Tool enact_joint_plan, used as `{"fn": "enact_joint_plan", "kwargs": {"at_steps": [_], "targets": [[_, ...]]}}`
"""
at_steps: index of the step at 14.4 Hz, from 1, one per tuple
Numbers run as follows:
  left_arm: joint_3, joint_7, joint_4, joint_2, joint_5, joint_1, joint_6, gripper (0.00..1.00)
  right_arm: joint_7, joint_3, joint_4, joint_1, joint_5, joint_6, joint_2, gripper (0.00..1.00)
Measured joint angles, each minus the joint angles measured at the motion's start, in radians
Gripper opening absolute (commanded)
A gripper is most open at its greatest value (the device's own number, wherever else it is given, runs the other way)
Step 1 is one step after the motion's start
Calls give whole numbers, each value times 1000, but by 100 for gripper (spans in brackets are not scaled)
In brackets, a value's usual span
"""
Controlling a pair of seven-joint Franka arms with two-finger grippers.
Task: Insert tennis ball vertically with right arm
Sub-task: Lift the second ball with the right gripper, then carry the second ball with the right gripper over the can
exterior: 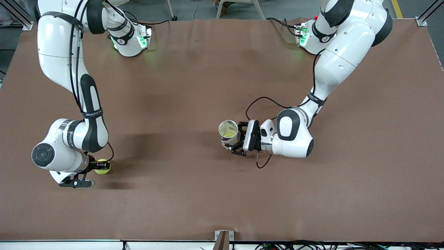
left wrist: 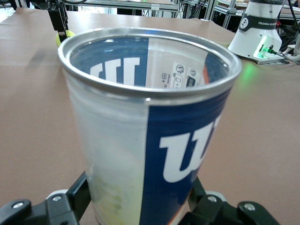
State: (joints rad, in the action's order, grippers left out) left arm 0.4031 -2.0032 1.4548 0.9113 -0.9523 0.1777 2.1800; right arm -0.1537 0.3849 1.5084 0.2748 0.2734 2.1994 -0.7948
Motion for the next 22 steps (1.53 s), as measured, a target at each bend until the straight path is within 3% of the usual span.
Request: {"fn": "enact_joint_plan", "kwargs": {"at_steps": [7, 13, 17, 22], "targets": [[0, 0, 0, 0, 0, 0, 0, 84, 0, -4, -23, 40, 1, -9, 22, 35], [0, 0, -1, 0, 0, 1, 0, 84, 263, -15, -49, 187, 36, -194, 235, 35], [-1, 0, -1, 0, 0, 1, 0, 84, 612, -19, -46, 328, 208, -297, 319, 32], [-1, 0, -1, 0, 0, 1, 0, 84, 924, -21, -52, 435, 392, -254, 320, 32]]}}
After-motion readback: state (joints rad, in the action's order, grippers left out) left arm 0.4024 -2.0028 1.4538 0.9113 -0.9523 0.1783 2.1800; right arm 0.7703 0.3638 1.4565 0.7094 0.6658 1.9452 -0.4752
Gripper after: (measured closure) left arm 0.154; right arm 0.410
